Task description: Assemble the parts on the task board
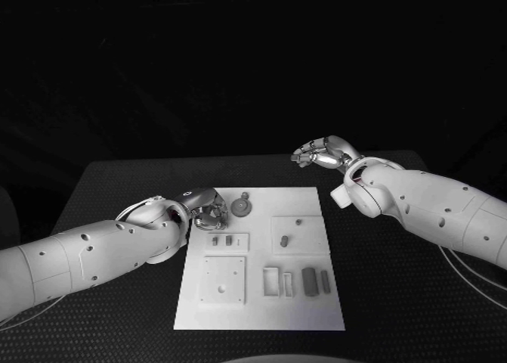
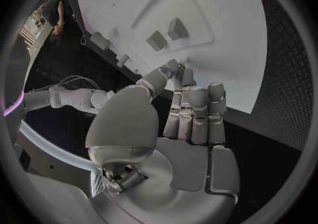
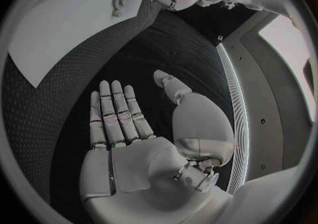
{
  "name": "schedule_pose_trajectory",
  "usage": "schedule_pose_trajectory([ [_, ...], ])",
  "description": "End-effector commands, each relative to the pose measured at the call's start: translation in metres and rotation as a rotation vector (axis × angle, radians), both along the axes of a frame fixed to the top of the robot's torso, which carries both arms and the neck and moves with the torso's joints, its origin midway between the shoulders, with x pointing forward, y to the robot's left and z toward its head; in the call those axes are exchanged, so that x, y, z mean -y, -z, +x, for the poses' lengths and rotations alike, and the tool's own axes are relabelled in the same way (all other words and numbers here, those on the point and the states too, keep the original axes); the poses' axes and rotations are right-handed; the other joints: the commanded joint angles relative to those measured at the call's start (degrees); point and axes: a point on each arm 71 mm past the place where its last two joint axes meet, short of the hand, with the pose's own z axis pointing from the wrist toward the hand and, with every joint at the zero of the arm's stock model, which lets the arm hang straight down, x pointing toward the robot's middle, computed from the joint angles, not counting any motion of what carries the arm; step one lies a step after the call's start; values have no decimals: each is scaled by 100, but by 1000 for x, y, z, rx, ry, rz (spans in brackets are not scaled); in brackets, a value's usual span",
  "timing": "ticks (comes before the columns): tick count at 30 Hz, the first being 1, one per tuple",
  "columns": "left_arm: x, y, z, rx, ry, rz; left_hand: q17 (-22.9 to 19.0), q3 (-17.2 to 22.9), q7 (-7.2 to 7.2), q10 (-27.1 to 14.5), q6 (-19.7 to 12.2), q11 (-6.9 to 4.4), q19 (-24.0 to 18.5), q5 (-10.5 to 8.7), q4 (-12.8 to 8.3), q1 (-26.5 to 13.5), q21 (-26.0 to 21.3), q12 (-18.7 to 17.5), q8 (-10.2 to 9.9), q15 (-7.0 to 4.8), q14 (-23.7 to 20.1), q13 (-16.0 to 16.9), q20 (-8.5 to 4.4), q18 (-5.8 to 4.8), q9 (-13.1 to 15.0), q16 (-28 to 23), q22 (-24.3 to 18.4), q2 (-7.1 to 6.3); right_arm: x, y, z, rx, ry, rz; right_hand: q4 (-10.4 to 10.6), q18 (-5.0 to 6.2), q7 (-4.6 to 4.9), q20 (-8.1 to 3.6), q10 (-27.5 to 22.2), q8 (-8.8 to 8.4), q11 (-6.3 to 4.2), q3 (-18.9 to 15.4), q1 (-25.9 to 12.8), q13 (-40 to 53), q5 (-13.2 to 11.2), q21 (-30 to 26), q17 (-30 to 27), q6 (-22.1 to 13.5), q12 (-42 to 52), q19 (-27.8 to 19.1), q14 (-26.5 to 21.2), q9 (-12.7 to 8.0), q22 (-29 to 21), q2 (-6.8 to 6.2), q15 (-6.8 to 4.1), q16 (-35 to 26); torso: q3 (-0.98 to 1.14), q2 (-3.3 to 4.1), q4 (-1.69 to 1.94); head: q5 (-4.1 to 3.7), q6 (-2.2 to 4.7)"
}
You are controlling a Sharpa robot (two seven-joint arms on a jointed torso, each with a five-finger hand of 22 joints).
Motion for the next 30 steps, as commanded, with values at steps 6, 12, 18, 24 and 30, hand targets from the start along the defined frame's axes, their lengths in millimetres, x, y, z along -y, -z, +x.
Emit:
schedule_pose_trajectory([
  [6, 5, 3, 1, -2, 17, 22, -12, 32, 7, 33, 33, -3, 11, 26, 12, 80, -16, 4, 20, -36, -11, 15, -449, 100, 8, -27, -4, 114, -2, 0, 0, 2, -14, 1, -8, -98, 150, -21, 41, 27, 6, -18, 25, -2, 28, -36, -6, -31, -39, -9, -52, -6, 9, 44, -4, 17, -1, 1, -5, 10, 2],
  [12, 3, 4, 2, -5, 10, 27, -13, 31, 8, 36, 33, -3, 11, 24, 13, 80, -17, 1, 19, -36, -11, 15, -449, 99, 8, -27, -3, 115, -2, 0, 0, 2, -15, 2, -7, -99, 150, -21, 41, 28, 6, -18, 25, -2, 27, -38, -7, -31, -40, -8, -52, -7, 12, 45, -4, 17, -1, -1, -1, 6, 0],
  [18, 4, 5, 2, -10, 12, 30, -13, 31, 7, 40, 34, -3, 12, 22, 12, 83, -17, -2, 18, -37, -8, 15, -450, 98, 7, -26, -2, 117, -2, 0, 0, 2, -14, 1, -7, -99, 150, -21, 42, 28, 6, -18, 24, -2, 27, -41, -8, -31, -41, -7, -52, -7, 15, 46, -4, 18, -1, -1, -2, 12, -9],
  [24, 6, 8, 1, -35, 23, 56, -13, 32, 6, 46, 36, -5, 14, 21, 10, 89, -17, -5, 18, -38, -4, 15, -452, 98, 6, -24, -1, 120, -3, 0, 0, 2, -16, 2, -7, -100, 150, -21, 43, 29, 6, -18, 24, -2, 27, -44, -9, -31, -42, -7, -53, -8, 18, 46, -4, 19, -3, -1, -4, 0, -12],
  [30, 5, 10, 0, -51, 28, 76, -14, 34, 5, 48, 37, -5, 15, 21, 8, 94, -17, -7, 18, -39, -2, 15, -453, 98, 6, -23, 0, 121, -2, 0, 0, 2, -15, 2, -6, -100, 150, -21, 43, 29, 6, -18, 23, -2, 27, -46, -9, -31, -42, -6, -53, -9, 20, 46, -4, 19, 0, -1, -5, -3, -22],
])
